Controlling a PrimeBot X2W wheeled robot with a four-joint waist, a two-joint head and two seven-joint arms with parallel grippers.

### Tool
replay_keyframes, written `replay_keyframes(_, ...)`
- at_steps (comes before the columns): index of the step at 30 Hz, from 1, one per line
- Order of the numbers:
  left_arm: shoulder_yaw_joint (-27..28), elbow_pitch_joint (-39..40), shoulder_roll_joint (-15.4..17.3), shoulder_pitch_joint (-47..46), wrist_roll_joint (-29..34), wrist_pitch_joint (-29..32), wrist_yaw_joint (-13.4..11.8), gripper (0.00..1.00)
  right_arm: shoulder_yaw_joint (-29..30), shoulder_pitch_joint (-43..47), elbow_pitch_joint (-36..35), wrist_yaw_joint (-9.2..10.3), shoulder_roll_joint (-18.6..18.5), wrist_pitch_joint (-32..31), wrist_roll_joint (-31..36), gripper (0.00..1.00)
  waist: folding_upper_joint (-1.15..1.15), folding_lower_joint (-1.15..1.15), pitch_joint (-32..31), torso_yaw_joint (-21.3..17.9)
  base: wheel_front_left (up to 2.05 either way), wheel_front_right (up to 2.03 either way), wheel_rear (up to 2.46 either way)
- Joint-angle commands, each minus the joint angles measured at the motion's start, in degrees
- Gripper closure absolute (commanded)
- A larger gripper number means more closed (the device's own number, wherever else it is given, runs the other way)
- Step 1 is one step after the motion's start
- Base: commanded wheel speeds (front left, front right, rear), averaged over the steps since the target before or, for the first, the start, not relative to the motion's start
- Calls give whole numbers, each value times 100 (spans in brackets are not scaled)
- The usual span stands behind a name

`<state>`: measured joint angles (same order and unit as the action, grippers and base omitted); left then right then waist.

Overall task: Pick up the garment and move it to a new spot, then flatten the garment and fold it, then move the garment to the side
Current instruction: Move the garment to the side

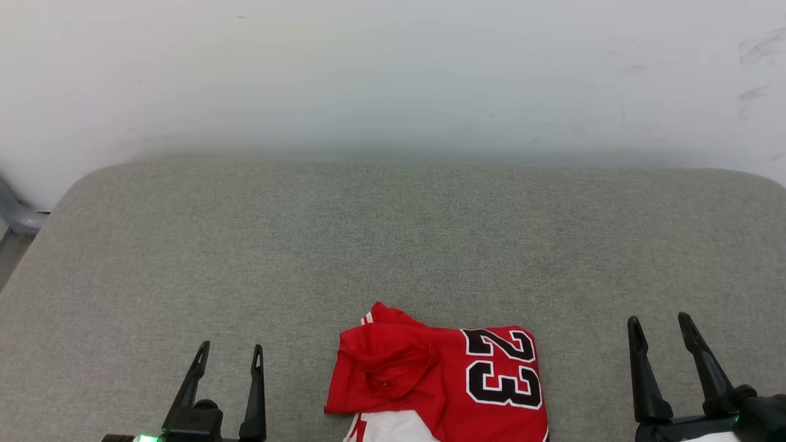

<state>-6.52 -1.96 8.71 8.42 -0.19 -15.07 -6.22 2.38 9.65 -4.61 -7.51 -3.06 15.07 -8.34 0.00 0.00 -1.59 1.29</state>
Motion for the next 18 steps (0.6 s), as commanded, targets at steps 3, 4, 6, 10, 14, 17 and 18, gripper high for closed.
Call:
replay_keyframes(3, -1, 4, 33, 29, -14, -13, -3, 0, 4, 94, 63, 5, 31, 10, -86, 0, 0, 0, -2, 24, 0, 0, 0)
replay_keyframes(4, -7, 5, 36, 23, -15, -13, -6, 0, 7, 97, 84, 5, 31, 10, -91, 0, 0, 0, -1, 29, 0, 0, 0)
replay_keyframes(6, -17, 25, 46, 27, -18, -13, -4, 0, 17, 95, 112, 5, 31, 10, -102, 0, 0, 0, -3, 39, 0, 0, 0)
replay_keyframes(10, -34, 51, 57, 33, -18, -13, -16, 0, 43, 92, 164, 5, 31, 10, -151, 0, 0, 0, -5, 57, 0, 0, 0)
replay_keyframes(14, -47, 64, 67, 37, -18, -13, -29, 0, 41, 95, 203, 5, 31, 11, -158, 0, 0, 0, -9, 71, 0, 0, 0)
replay_keyframes(17, -49, 65, 62, 34, -31, -13, -37, 0, 45, 9, 211, 5, 32, 11, -175, 0, 0, 0, -6, 86, 0, 0, 0)
replay_keyframes(18, -49, 69, 57, 24, -40, -13, -43, 0, 22, -49, 198, 5, 32, 11, -139, 0, 0, 0, -3, 91, 0, 0, 0)
